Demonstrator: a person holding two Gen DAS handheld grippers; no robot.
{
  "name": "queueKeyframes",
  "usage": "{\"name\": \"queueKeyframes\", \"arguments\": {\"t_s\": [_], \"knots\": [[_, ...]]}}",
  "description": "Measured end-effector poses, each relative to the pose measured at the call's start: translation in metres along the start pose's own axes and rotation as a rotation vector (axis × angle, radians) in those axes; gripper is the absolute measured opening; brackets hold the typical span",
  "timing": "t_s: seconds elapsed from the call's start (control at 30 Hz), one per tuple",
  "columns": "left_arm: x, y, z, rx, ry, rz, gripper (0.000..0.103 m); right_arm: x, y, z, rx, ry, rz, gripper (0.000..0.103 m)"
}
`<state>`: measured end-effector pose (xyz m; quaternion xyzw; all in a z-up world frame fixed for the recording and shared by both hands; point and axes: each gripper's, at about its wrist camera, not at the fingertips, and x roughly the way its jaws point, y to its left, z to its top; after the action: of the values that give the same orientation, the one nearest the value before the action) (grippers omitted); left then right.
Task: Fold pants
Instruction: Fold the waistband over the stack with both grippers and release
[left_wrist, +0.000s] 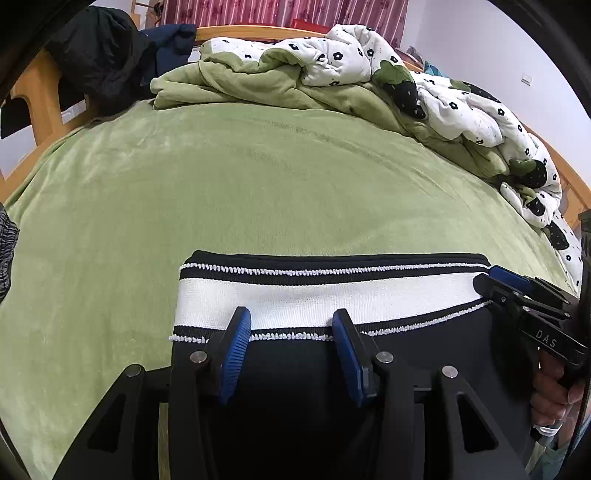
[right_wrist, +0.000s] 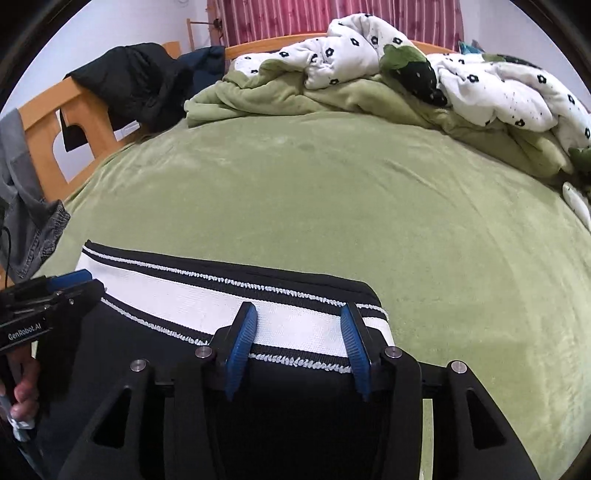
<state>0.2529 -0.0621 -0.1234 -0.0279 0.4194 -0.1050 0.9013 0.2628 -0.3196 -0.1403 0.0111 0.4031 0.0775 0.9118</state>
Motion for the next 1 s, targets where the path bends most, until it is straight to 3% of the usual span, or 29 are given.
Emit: {"name": "queueKeyframes", "arguments": {"t_s": [0.3,0.43,0.7,0.9,1.0], "knots": [[0.002,0.003,0.006,0.005,-0.027,-0.017,0.043,-0.005,-0.008,-0.006,0.016,-0.021,0.027,0.049],[-0.007,0.001,0.01,0.007,-0.094,-0.001,0.043,-0.01,-0.005,0.003,0.005,-0.004,0.03,0.049],[0.012,-0.002,0.011,0.037,-0.036,0.036,0.043,-0.003,0.008,-0.003,-0.081,-0.037,-0.054,0.049],[0.017,0.015,0.011,-0.042,-0.016,-0.075,0.043,0.006,-0.01,-0.001,-0.009,-0.013,0.025,0.049],[0.01,0.019,0.007,-0.059,-0.008,-0.118,0.043,0.003,-0.009,-0.002,-0.006,-0.021,0.021,0.05]]}}
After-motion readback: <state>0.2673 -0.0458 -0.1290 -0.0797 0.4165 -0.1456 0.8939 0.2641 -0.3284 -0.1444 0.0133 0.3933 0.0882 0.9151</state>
